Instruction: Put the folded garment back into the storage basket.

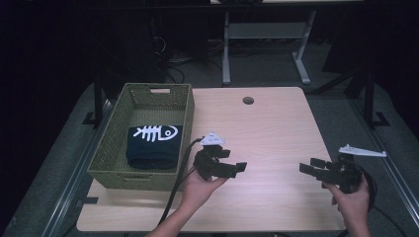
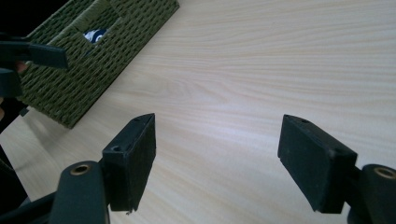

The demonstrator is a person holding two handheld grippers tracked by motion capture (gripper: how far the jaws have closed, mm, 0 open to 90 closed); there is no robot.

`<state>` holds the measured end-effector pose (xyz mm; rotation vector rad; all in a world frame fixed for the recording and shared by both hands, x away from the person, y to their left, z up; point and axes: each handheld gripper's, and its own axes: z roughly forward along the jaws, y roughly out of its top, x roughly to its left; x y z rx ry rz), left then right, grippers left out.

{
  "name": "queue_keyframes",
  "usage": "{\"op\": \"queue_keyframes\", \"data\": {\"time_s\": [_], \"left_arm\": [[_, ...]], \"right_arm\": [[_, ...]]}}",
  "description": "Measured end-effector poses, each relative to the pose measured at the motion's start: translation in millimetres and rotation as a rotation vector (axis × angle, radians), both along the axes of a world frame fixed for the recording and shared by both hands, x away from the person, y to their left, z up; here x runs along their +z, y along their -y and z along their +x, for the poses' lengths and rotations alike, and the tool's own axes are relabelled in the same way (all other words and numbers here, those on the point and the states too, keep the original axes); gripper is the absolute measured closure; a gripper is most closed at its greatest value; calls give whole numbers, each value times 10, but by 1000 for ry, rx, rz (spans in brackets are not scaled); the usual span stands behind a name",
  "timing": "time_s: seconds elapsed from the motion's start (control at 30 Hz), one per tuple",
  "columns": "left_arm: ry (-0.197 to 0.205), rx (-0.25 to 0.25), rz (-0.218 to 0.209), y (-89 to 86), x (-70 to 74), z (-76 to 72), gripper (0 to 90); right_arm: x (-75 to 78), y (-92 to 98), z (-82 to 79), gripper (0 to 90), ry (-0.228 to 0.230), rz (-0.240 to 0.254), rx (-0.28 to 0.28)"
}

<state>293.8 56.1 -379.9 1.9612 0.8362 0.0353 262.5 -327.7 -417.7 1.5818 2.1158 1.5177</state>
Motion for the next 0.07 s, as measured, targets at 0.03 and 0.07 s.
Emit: {"op": "queue_keyframes", "data": {"time_s": [0.03, 0.07], "left_arm": [[6, -4, 5, 11, -11, -26, 243], [16, -10, 9, 23, -25, -56, 242]], "right_arm": [[-29, -11, -74, 266, 5, -10, 3], [-54, -18, -126, 264, 15, -10, 0]]}}
